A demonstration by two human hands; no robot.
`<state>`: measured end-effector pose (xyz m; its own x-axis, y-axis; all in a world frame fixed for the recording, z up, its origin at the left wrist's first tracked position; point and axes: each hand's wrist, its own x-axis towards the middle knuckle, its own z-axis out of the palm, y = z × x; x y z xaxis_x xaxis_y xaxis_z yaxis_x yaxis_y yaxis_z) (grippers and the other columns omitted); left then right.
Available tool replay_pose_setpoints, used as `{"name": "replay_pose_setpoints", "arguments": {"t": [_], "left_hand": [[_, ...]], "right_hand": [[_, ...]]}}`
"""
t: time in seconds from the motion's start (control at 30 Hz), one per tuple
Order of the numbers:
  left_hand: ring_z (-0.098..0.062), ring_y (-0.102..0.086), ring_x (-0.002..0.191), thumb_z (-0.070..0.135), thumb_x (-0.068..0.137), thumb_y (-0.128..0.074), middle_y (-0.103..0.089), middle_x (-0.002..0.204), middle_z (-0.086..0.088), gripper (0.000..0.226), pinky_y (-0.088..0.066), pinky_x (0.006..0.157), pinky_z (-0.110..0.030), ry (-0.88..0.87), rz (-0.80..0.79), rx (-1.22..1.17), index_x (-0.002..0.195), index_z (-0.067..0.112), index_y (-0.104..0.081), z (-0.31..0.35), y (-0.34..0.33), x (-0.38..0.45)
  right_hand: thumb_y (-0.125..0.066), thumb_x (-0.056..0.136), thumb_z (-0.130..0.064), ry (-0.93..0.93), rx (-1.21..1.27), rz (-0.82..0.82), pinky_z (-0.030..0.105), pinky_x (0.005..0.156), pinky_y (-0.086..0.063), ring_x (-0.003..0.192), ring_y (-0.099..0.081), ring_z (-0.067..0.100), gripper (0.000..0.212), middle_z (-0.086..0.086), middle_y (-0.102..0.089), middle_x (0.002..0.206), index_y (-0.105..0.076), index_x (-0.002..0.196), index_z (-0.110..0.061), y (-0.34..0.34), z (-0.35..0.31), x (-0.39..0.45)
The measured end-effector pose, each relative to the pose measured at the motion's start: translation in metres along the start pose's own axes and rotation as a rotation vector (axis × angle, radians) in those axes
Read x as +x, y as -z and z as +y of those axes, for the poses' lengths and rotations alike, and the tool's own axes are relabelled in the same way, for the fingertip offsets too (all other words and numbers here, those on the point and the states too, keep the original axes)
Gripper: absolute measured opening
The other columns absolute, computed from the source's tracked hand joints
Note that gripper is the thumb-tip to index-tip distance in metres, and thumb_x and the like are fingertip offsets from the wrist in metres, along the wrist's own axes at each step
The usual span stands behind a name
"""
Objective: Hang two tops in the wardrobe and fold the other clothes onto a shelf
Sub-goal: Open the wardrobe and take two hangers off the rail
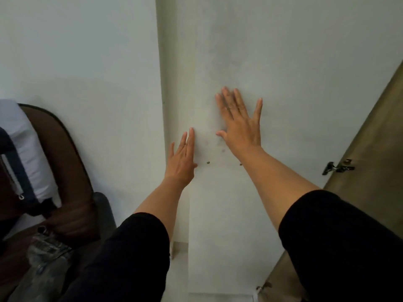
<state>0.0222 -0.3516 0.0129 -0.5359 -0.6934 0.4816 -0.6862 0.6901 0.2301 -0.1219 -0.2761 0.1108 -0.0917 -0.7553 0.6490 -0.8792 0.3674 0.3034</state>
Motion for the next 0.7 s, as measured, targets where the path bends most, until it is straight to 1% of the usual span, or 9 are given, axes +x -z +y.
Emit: {"name": "replay_pose_setpoints", "arguments": {"t": [0.07,0.1,0.13,0.23,0.37,0.5,0.7], "left_hand": [[-0.013,0.008,0.147,0.017,0.091,-0.058,0.014,0.159,0.007,0.105,0.001,0.117,-0.041,0.028,0.008,0.002,0.130,0.020,0.039,-0.002,-0.007,0.017],[-0.014,0.007,0.147,0.018,0.091,-0.058,0.012,0.159,0.009,0.105,0.000,0.118,-0.042,0.035,0.011,0.009,0.131,0.022,0.040,-0.002,-0.010,0.025],[-0.014,0.007,0.147,0.018,0.091,-0.058,0.011,0.159,0.010,0.106,-0.002,0.118,-0.043,0.039,0.015,0.014,0.131,0.024,0.040,-0.002,-0.012,0.033],[-0.015,0.008,0.147,0.017,0.090,-0.059,0.009,0.158,0.013,0.108,-0.003,0.119,-0.044,0.060,0.019,0.005,0.133,0.029,0.040,0.001,-0.019,0.053],[-0.015,0.013,0.146,0.022,0.091,-0.058,0.016,0.158,0.012,0.106,0.000,0.118,-0.044,0.090,-0.011,0.014,0.138,0.024,0.037,0.003,-0.029,0.074],[-0.015,0.015,0.146,0.024,0.092,-0.057,0.017,0.158,0.008,0.103,0.001,0.118,-0.045,0.115,-0.073,-0.019,0.141,0.020,0.033,0.006,-0.034,0.088],[-0.015,0.012,0.146,0.025,0.093,-0.055,0.012,0.159,0.004,0.099,-0.002,0.117,-0.047,0.076,-0.236,-0.039,0.143,0.017,0.030,0.004,-0.027,0.099]], "right_hand": [[-0.061,0.081,-0.050,0.004,-0.034,0.017,0.064,0.109,-0.002,0.148,-0.007,0.017,0.097,-0.004,-0.004,0.160,0.000,0.151,-0.020,-0.014,0.005,0.010],[-0.061,0.081,-0.051,0.001,-0.041,0.020,0.064,0.108,-0.001,0.147,-0.008,0.017,0.097,-0.004,-0.006,0.160,-0.001,0.151,-0.020,-0.020,0.008,0.015],[-0.060,0.082,-0.052,0.002,-0.038,0.017,0.063,0.108,0.002,0.148,-0.006,0.017,0.097,-0.005,-0.004,0.160,0.001,0.151,-0.020,-0.026,0.010,0.019],[-0.052,0.088,-0.051,-0.003,-0.009,-0.027,0.062,0.105,0.012,0.148,0.005,0.016,0.095,-0.006,0.008,0.160,0.015,0.147,-0.019,-0.039,0.019,0.028],[-0.043,0.092,-0.053,-0.036,-0.003,-0.101,0.060,0.103,0.017,0.146,0.013,0.015,0.089,-0.005,0.016,0.159,0.016,0.148,-0.018,-0.049,0.027,0.032],[-0.036,0.095,-0.053,-0.073,0.000,-0.192,0.061,0.108,0.013,0.146,0.017,0.014,0.083,-0.004,0.019,0.158,0.017,0.149,-0.017,-0.051,0.031,0.036],[-0.037,0.098,-0.047,-0.163,0.172,-0.372,0.054,0.115,0.008,0.145,0.018,0.013,0.078,-0.006,0.021,0.158,0.014,0.150,-0.019,-0.047,0.031,0.039]]}}
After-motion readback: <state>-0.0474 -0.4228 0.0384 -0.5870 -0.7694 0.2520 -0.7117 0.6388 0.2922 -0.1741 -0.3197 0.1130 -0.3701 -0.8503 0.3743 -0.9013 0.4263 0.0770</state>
